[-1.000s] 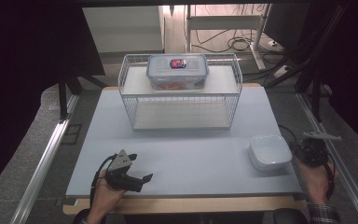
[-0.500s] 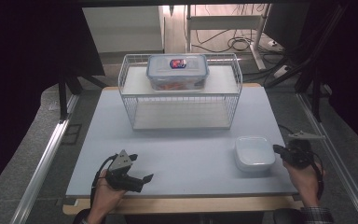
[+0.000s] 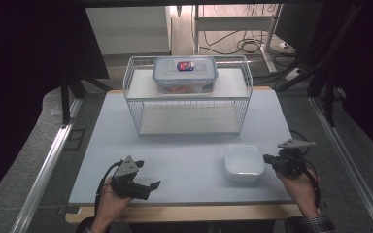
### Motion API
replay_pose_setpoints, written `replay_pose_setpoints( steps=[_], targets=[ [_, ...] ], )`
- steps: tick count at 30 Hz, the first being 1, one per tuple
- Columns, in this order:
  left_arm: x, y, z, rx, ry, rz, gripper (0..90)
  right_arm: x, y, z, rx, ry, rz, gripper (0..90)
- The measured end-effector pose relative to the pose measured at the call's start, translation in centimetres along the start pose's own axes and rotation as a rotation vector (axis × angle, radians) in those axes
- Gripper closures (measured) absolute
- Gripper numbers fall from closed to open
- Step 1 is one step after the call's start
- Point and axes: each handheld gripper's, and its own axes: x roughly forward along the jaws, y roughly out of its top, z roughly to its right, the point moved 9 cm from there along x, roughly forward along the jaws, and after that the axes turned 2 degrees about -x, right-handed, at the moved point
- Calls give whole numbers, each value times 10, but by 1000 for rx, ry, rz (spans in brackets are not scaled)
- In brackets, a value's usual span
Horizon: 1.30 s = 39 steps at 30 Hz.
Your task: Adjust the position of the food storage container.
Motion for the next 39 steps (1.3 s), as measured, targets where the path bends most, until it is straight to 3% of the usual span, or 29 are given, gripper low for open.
replay_pose_setpoints(
  steps=[10,17,33,39],
  targets=[
    [0,1,0,-6,-2,2,50,23,17,-45,-67,95,13,895],
    [1,2,3,-30,-28,11,49,36,26,-75,-104,162,22,895],
    [1,1,2,-22,-20,-2,50,53,40,-126,-142,270,29,894],
    [1,1,3,-20,-23,-8,54,55,42,-135,-178,271,39,893]
  ],
)
